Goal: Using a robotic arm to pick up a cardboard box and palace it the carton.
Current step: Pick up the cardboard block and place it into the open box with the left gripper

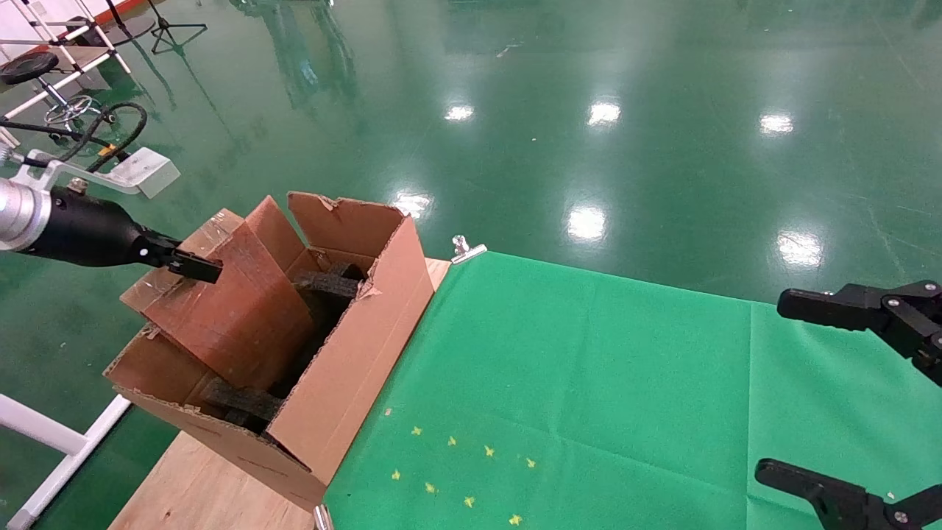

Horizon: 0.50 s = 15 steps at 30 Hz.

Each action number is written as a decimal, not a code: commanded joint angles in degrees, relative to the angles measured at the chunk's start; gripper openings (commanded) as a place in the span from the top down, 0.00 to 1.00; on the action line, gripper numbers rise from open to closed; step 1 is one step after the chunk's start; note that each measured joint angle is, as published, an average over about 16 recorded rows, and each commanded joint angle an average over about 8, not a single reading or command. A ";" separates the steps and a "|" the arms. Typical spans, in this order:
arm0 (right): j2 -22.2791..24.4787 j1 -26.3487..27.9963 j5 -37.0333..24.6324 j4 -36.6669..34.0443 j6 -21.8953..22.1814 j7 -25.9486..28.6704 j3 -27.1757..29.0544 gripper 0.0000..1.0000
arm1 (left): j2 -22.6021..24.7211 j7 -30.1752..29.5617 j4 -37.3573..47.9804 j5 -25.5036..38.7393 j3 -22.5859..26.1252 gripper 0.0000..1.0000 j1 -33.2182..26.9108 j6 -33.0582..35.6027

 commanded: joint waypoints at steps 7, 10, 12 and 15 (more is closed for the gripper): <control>0.00 0.00 0.00 0.00 0.00 0.00 -0.01 0.00 | 2.49 0.66 5.02 0.25 -0.03 1.00 1.25 -7.49; 0.00 0.00 0.01 0.00 0.00 0.00 -0.01 0.00 | 3.32 0.08 6.24 0.47 0.10 1.00 2.10 -9.79; 0.00 0.00 0.01 0.00 0.00 -0.01 -0.01 0.00 | 3.82 -0.41 6.98 0.59 0.17 1.00 2.83 -11.24; 0.01 0.00 0.01 0.00 0.01 -0.01 -0.01 0.00 | 4.53 -1.09 7.89 0.60 0.17 1.00 4.10 -13.14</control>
